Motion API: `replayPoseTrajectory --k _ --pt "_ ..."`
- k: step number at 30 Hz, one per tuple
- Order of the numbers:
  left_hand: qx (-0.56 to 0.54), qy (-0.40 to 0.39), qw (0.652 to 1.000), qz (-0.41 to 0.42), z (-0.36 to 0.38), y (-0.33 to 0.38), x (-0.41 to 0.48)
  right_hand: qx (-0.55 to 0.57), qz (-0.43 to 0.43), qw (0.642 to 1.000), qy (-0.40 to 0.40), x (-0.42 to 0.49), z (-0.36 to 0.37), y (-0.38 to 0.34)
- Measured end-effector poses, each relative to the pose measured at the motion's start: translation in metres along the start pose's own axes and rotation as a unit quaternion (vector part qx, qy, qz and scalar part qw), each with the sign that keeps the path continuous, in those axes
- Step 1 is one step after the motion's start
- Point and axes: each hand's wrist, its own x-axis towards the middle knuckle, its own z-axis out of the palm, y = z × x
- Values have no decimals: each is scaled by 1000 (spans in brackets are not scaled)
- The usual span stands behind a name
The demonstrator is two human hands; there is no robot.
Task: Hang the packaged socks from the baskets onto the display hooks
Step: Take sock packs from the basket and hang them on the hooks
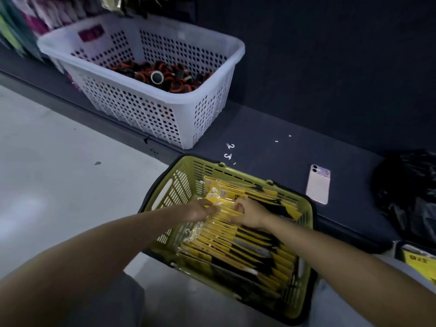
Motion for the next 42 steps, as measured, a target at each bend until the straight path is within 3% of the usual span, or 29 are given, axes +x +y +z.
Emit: replayPoseTrajectory --k 7,13,19,23,27,31,36,42 --pt "-7 5 1000 30 -1 14 -26 149 53 986 -48 -3 5 7" --pt "-40 11 999 29 -7 17 -52 141 -12 989 43 -22 -13 14" --pt "-163 67 980 92 -23 48 -85 301 -118 915 243 -67 -83 -11" --pt "-250 50 947 197 -32 89 -113 393 -166 851 308 -105 -117 -39" --pt "-280 79 916 277 -31 116 -133 506 -181 786 305 -129 -127 -62" --pt "-312 102 887 324 -37 140 -142 510 -186 778 318 -141 -134 -75" --pt "-296 159 860 384 -47 176 -137 425 -196 741 481 -152 -166 -67" --pt "-328 191 821 427 -71 199 -135 448 -255 733 444 -142 -202 -93"
